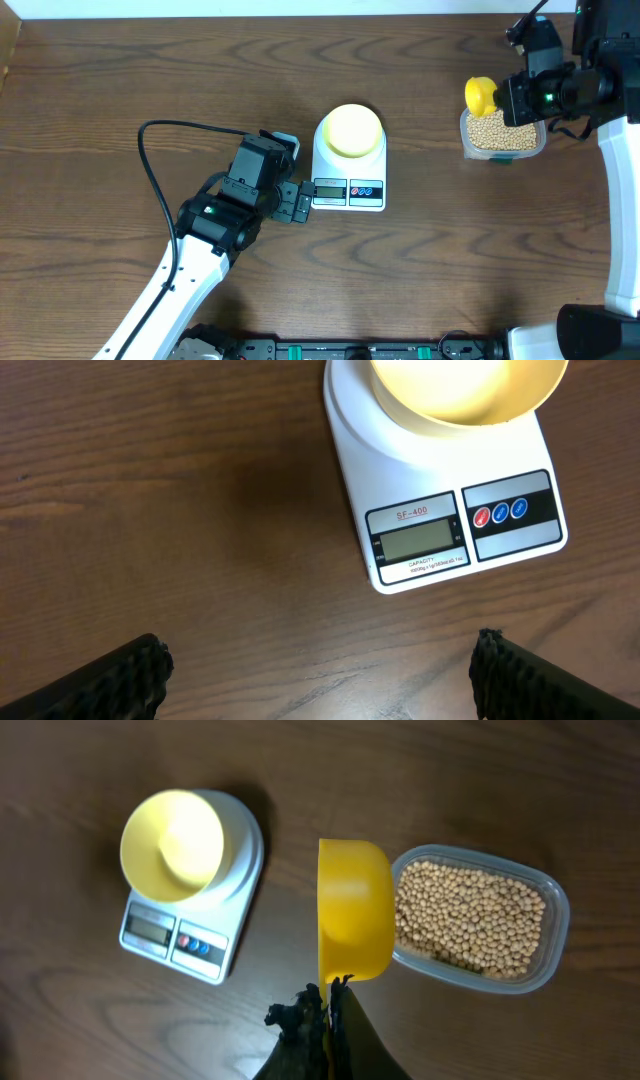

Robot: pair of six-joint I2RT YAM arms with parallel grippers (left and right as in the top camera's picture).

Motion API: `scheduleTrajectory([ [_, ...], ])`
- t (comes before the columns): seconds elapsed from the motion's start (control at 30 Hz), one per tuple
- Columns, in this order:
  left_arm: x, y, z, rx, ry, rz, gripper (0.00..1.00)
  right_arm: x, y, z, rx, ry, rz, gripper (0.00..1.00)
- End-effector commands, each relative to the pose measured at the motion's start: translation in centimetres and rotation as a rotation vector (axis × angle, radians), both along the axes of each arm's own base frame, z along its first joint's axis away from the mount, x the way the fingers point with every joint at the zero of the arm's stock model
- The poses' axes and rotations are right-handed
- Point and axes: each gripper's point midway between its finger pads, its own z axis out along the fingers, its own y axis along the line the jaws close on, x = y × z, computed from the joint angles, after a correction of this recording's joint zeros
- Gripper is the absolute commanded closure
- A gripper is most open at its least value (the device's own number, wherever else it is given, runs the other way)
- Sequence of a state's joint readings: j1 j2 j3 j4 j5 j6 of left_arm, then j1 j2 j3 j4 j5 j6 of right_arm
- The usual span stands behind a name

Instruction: Scoop item into bowl and weigh 50g on scale

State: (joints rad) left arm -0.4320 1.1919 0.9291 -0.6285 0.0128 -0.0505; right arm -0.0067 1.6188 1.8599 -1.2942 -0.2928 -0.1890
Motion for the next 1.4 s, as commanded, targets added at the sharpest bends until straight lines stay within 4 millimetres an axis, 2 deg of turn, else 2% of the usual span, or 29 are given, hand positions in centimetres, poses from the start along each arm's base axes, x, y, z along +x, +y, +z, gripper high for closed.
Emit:
scheduleTrajectory([
  [0.0, -0.1, 0.4, 0.0, 0.014, -0.005, 0.0, 0.02, 0.6, -0.3, 0.7, 0.028, -0.006, -0.096, 0.99],
  [0.2, -0.1, 0.4, 0.0, 0.014, -0.005, 0.0, 0.02, 1.0, -1.1, 0.9, 0.075, 0.004, -0.191, 0.99],
  [0.47, -0.1, 0.4, 0.0, 0.014, -0.005, 0.0, 0.02, 1.3, -1.3, 1.1, 0.12, 0.015, -0.271, 0.99],
  [0.73, -0.3, 0.5, -0.1, 0.018, 0.005, 0.0, 0.02, 1.4, -1.8, 1.1, 0.124, 0.011, -0.29, 0.99],
  [1.13, -0.3, 0.5, -0.1, 0.018, 0.005, 0.0, 0.02, 1.7, -2.2, 1.5, 0.026, -0.061, -0.137, 0.99],
  [1.37, -0.3, 0.5, -0.1, 0.018, 0.005, 0.0, 0.02, 1.8, -0.7, 2.1, 0.037, -0.112, 0.013, 0.99],
])
